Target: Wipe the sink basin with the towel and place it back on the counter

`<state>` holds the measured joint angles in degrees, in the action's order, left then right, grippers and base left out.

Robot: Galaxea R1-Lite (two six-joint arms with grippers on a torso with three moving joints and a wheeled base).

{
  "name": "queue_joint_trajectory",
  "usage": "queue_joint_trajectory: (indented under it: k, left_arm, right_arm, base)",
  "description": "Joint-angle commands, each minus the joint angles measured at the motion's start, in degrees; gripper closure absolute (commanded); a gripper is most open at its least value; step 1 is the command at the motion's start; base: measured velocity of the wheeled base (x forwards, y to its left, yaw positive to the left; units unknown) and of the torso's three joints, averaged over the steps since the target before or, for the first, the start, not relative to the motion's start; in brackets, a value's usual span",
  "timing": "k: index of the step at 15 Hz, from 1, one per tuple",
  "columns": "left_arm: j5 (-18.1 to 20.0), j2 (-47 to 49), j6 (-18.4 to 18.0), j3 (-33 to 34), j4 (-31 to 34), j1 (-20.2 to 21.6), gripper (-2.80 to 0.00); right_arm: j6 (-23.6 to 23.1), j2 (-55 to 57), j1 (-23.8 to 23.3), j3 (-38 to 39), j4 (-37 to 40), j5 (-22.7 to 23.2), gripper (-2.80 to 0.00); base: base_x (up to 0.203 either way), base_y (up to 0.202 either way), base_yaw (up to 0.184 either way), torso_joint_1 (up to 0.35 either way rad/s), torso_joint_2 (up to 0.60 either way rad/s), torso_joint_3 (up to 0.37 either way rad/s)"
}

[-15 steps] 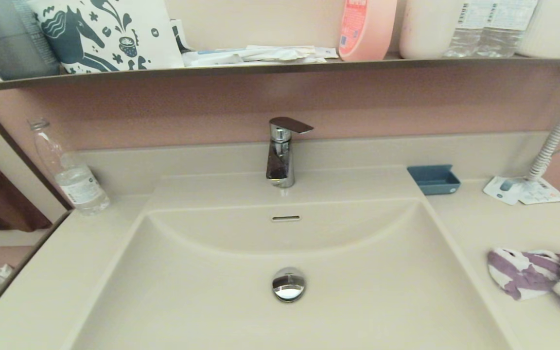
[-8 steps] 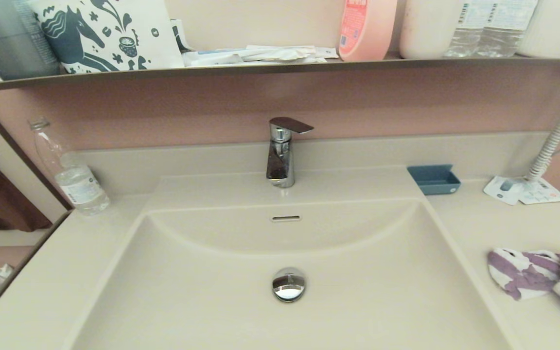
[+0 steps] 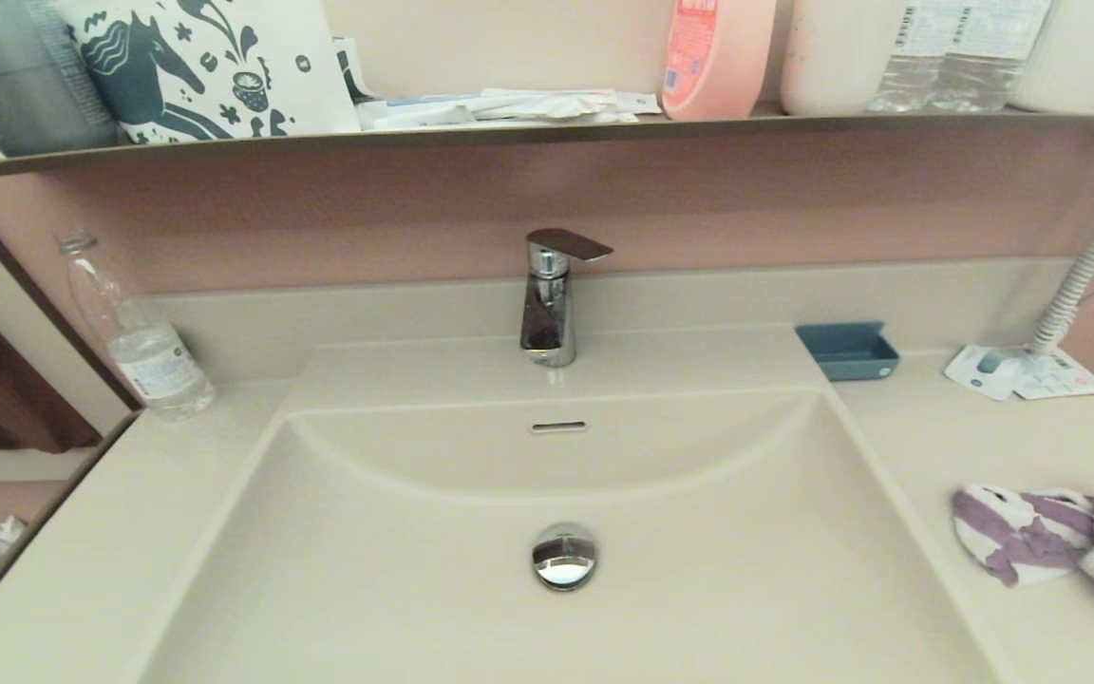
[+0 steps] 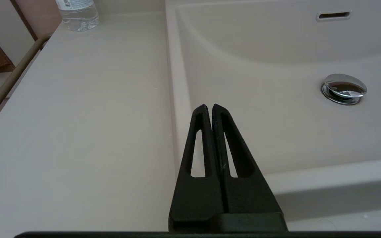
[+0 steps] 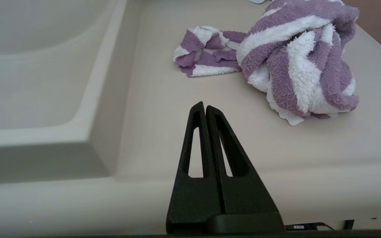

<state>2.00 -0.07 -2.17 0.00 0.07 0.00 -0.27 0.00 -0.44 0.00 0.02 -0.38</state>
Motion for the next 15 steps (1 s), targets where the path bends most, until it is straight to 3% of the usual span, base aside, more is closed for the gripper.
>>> queue_joint_trajectory:
  k: [1, 15]
  left_arm:
    - [0.02, 0.07, -0.03, 0.00, 0.01, 0.00, 0.00]
    - [0.02, 0.07, -0.03, 0.00, 0.01, 0.00, 0.00]
  right_arm:
    - [0.00, 0.00, 0.00, 0.00, -0.03, 0.11, 0.00]
    - [0.18, 0.00, 0.00, 0.00, -0.02, 0.11, 0.00]
  base:
    - [0.000, 0.000, 0.000, 0.000, 0.00, 0.000]
    - [0.000, 0.000, 0.000, 0.000, 0.00, 0.000]
